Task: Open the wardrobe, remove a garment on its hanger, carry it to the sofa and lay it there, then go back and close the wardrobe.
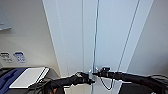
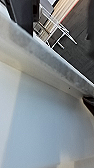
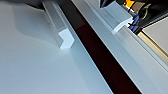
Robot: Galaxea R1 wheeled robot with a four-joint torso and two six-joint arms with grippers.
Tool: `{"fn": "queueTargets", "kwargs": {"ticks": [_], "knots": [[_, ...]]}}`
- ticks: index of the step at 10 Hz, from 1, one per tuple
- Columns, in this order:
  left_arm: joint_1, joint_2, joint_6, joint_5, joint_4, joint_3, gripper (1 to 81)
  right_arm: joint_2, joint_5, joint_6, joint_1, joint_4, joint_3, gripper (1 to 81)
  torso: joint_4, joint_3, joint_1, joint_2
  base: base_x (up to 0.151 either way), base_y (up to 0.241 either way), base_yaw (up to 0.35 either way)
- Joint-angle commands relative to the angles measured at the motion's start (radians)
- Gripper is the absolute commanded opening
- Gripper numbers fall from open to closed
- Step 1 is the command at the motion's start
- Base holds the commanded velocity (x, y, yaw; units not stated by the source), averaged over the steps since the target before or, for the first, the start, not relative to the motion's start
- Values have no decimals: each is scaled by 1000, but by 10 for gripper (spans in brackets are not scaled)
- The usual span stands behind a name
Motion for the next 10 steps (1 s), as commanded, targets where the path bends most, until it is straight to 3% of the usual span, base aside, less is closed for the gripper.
{"fn": "queueTargets", "kwargs": {"ticks": [1,6,10], "knots": [[-132,6,-8,-18,-31,152,811,23,-91,8,115,9,110,811,0,0,0,0,0,0,0],[-108,-80,-8,-19,-31,282,811,10,-76,2,98,9,230,811,0,0,0,0,0,0,0],[-98,-117,-8,-66,-31,366,811,23,-74,4,75,11,300,811,0,0,0,0,0,0,0]]}}
